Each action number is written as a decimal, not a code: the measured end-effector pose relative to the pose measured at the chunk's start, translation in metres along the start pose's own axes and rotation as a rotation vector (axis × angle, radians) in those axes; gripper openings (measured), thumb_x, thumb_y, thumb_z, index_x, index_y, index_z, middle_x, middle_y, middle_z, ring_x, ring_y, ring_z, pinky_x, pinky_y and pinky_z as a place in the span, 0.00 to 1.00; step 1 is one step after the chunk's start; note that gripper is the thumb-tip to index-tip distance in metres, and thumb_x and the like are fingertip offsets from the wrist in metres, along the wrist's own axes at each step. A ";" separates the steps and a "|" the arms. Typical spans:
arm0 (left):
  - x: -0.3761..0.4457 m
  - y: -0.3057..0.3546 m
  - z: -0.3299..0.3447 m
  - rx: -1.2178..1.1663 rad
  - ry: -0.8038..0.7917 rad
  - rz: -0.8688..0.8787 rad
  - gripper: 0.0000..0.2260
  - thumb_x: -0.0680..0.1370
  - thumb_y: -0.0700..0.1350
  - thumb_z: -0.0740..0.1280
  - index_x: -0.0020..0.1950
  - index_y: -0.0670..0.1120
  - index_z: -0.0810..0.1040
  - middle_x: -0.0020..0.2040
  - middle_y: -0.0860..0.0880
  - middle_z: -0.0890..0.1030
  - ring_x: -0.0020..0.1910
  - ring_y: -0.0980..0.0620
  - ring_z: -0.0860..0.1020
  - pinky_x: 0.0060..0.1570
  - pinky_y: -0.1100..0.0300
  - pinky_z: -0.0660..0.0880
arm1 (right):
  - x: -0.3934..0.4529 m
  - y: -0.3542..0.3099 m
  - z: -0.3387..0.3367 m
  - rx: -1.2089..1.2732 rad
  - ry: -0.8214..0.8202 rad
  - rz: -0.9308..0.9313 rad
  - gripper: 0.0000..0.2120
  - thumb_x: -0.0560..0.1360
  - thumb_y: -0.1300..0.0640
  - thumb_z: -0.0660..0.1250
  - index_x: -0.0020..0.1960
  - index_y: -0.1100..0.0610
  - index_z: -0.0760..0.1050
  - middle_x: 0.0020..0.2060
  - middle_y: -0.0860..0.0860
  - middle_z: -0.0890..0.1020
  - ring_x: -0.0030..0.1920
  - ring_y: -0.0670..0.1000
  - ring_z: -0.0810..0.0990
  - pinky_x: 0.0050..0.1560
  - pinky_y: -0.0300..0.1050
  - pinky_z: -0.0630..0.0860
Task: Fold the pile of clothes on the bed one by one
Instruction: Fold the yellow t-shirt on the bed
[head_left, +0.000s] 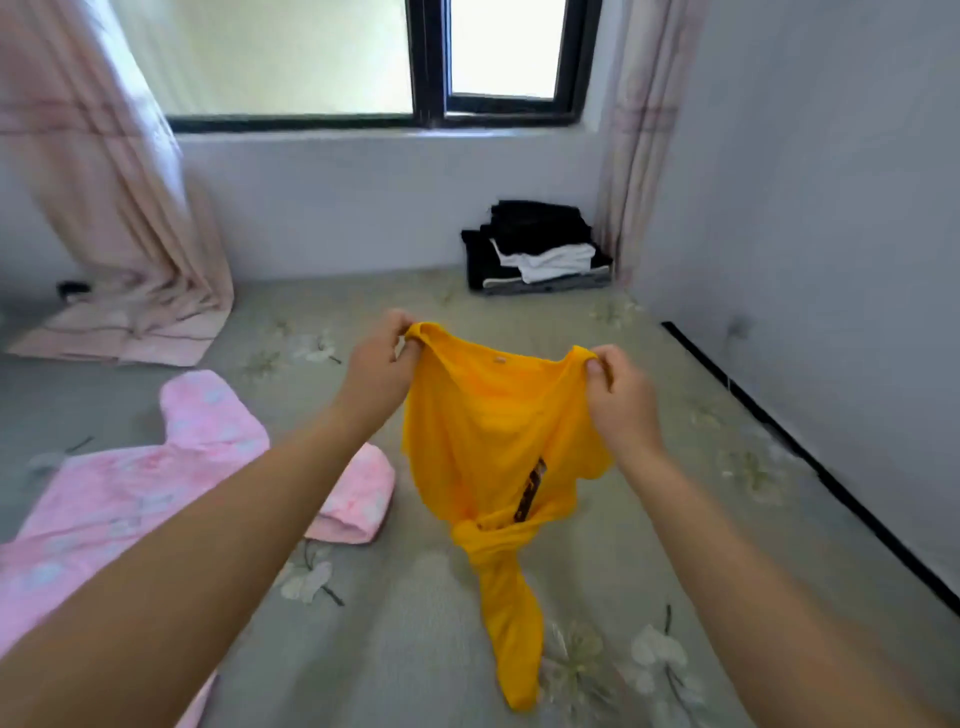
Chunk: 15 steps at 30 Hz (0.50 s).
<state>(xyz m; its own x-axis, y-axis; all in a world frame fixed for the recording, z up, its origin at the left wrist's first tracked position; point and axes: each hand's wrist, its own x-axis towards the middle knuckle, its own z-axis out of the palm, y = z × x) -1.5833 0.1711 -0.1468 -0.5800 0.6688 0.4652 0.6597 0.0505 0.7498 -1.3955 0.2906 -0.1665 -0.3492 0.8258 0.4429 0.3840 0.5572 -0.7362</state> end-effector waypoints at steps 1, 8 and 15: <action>0.000 0.013 -0.012 0.010 0.048 0.023 0.06 0.77 0.32 0.59 0.48 0.40 0.73 0.39 0.43 0.72 0.42 0.49 0.70 0.38 0.58 0.61 | 0.002 -0.013 -0.010 -0.023 0.044 -0.072 0.08 0.78 0.65 0.58 0.47 0.67 0.75 0.41 0.61 0.78 0.43 0.56 0.74 0.36 0.43 0.57; -0.032 0.083 -0.079 0.140 0.347 0.037 0.08 0.80 0.37 0.56 0.50 0.34 0.73 0.45 0.37 0.74 0.46 0.42 0.72 0.36 0.59 0.55 | -0.016 -0.068 -0.094 -0.240 0.244 -0.400 0.06 0.75 0.66 0.63 0.44 0.66 0.78 0.36 0.62 0.77 0.40 0.61 0.73 0.38 0.46 0.61; -0.132 0.138 -0.129 0.541 0.339 0.252 0.12 0.80 0.41 0.58 0.50 0.33 0.74 0.46 0.34 0.76 0.44 0.36 0.74 0.37 0.51 0.62 | -0.101 -0.091 -0.167 -0.357 0.355 -0.503 0.03 0.72 0.65 0.68 0.42 0.65 0.80 0.32 0.62 0.74 0.36 0.61 0.71 0.36 0.45 0.61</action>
<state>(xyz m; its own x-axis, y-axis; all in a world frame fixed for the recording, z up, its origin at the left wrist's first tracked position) -1.4768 -0.0057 -0.0441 -0.4370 0.4440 0.7822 0.8888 0.3463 0.3001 -1.2523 0.1704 -0.0586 -0.2818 0.4053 0.8697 0.5272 0.8227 -0.2126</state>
